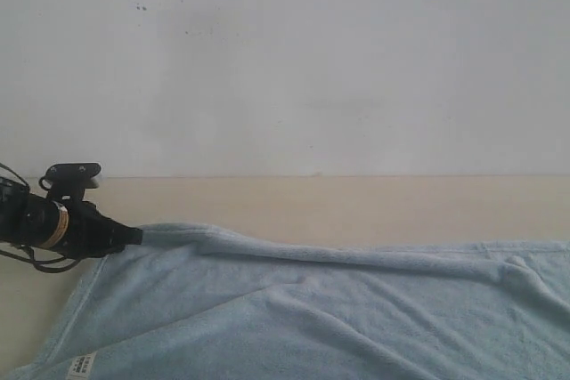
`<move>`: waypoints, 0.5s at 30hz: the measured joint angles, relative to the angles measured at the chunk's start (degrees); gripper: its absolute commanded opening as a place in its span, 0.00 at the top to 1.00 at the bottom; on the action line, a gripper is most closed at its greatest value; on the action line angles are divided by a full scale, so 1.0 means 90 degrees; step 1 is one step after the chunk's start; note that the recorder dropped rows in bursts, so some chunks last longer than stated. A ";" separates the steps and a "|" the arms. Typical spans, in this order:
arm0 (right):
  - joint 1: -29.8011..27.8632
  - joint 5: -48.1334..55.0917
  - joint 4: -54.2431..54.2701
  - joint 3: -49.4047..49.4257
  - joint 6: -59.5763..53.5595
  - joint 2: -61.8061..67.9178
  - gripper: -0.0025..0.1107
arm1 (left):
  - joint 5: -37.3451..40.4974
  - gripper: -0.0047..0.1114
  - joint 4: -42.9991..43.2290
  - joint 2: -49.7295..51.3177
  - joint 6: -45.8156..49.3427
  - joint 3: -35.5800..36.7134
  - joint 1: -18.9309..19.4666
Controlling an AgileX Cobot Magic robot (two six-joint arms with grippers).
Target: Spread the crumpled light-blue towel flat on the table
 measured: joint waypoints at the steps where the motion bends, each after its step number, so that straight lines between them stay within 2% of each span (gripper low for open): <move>1: 0.0000 0.0000 0.0000 0.0000 0.0000 -0.0058 0.98 | -0.0030 0.92 -0.0003 0.0015 0.0015 -0.0011 0.0056; 9: 0.0000 0.0024 0.0012 0.0000 -0.0056 -0.0616 0.98 | -0.0060 0.92 -0.0069 0.0086 0.0121 -0.0070 0.0297; 15: 0.0000 0.0076 0.0029 0.0000 -0.0084 -0.0664 0.98 | -0.0020 0.92 -0.0069 0.0152 0.0131 -0.0231 0.0722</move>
